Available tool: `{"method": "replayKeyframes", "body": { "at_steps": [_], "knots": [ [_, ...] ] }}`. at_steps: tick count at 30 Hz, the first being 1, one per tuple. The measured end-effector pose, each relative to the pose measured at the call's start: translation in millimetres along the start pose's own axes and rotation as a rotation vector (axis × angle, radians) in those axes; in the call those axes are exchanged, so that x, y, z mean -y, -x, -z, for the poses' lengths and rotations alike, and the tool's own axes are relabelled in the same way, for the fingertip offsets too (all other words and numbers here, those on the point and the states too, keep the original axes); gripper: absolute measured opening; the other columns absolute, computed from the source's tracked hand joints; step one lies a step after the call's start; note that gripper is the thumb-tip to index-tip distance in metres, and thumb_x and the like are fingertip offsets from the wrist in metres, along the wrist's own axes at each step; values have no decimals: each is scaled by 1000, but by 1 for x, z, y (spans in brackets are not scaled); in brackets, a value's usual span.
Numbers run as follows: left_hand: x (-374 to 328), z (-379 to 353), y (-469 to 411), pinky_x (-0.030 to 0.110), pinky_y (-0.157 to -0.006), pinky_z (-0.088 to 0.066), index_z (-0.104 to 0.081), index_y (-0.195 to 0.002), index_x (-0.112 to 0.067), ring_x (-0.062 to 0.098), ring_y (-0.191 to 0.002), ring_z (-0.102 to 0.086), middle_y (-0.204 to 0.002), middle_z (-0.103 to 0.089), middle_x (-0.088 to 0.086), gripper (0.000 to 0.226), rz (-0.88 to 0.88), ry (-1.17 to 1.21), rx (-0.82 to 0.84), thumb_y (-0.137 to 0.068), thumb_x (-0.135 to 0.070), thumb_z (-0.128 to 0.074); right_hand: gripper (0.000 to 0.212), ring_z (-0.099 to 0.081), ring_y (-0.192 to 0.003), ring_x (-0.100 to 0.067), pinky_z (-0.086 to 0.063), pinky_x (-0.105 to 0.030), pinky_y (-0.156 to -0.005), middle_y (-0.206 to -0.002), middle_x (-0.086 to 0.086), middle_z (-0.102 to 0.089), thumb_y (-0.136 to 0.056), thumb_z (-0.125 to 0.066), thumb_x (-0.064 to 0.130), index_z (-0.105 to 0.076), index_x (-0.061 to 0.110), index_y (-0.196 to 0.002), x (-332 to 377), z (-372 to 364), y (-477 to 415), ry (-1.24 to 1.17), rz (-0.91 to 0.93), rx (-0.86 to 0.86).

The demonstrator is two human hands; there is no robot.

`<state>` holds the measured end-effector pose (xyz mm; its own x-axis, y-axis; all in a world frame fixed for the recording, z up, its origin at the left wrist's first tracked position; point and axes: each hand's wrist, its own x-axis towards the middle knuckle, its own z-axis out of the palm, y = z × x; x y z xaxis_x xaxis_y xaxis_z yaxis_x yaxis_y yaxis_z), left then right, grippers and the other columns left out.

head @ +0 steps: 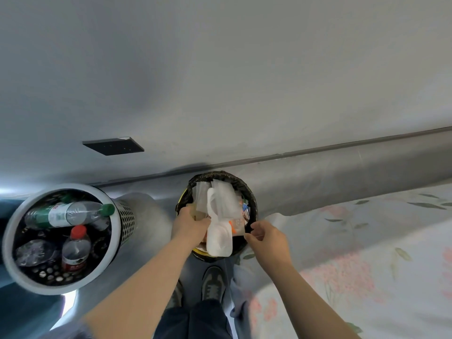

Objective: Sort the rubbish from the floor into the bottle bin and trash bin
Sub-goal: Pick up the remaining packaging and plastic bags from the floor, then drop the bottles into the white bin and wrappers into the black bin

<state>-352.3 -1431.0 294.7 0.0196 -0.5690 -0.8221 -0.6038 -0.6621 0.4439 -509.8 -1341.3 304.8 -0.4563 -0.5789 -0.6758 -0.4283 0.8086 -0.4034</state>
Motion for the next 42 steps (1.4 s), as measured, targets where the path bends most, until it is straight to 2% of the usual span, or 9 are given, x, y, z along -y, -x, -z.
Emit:
{"method": "replayKeyframes", "body": {
  "at_steps": [3, 5, 7, 11, 24, 30, 33, 38, 42],
  "knots": [
    [1, 2, 8, 26, -77, -38, -54, -120, -9, 13, -92, -46, -98, -52, -2, 33, -49, -45, 0, -90, -20, -61, 29, -62, -85, -15, -48, -21, -69, -101, -1, -67, -89, -63, 21, -62, 14, -117, 0, 0, 1, -7, -2, 6],
    [4, 5, 10, 27, -75, -39, -57, -97, -19, 14, -90, -47, -88, -51, -7, 7, -47, -107, 6, -90, -19, -58, 32, -62, -87, -15, -49, -23, -74, -102, 0, -67, -88, -63, 22, -61, 14, -119, 1, 1, 2, 16, 3, 10],
    [8, 9, 16, 27, -75, -41, -50, -84, -25, 16, -89, -50, -84, -52, -8, 11, -85, -185, 24, -89, -16, -55, 34, -62, -90, -16, -51, -26, -79, -105, 0, -67, -88, -64, 24, -60, 15, -121, 4, 2, 7, 50, 17, 11],
    [10, 24, 39, 27, -76, -43, -51, -117, -14, 15, -94, -52, -102, -53, -4, 27, -211, -440, 97, -90, -17, -52, 34, -63, -99, -20, -50, -28, -82, -113, -2, -67, -89, -61, 25, -58, 18, -121, 19, 8, 25, 214, 105, 38],
    [-9, 142, 185, 36, -99, -42, -41, -135, -12, 27, -124, -48, -137, -48, 9, 44, -367, -895, 153, -93, -25, -46, 33, -57, -108, -24, -48, -34, -88, -124, -3, -59, -94, -51, 33, -54, 21, -125, 122, 75, 172, 602, 438, 133],
    [-18, 197, 275, 38, -96, -46, -44, -131, -10, 28, -118, -51, -133, -50, 9, 42, -373, -865, 84, -92, -27, -47, 30, -56, -109, -21, -48, -35, -88, -121, -1, -60, -92, -49, 27, -56, 22, -122, 176, 116, 260, 667, 640, 129],
    [-18, 216, 319, 36, -83, -46, -46, -127, -11, 28, -110, -54, -125, -52, 9, 39, -362, -816, 10, -91, -26, -48, 33, -56, -111, -22, -47, -36, -90, -122, -1, -59, -89, -52, 26, -55, 22, -122, 191, 128, 292, 750, 704, 173],
    [-5, 235, 387, 38, -92, -47, -46, -128, -13, 28, -112, -52, -126, -50, 8, 40, -295, -686, -111, -91, -29, -50, 22, -56, -108, -19, -47, -33, -85, -112, 3, -62, -86, -55, 28, -59, 22, -107, 214, 135, 331, 846, 881, 262],
    [17, 238, 430, 37, -89, -49, -47, -126, -14, 27, -108, -55, -123, -52, 7, 38, -216, -583, -201, -91, -27, -51, 36, -55, -113, -18, -44, -30, -87, -121, 3, -59, -85, -54, 27, -56, 26, -121, 231, 127, 360, 914, 1020, 302]
  ]
}}
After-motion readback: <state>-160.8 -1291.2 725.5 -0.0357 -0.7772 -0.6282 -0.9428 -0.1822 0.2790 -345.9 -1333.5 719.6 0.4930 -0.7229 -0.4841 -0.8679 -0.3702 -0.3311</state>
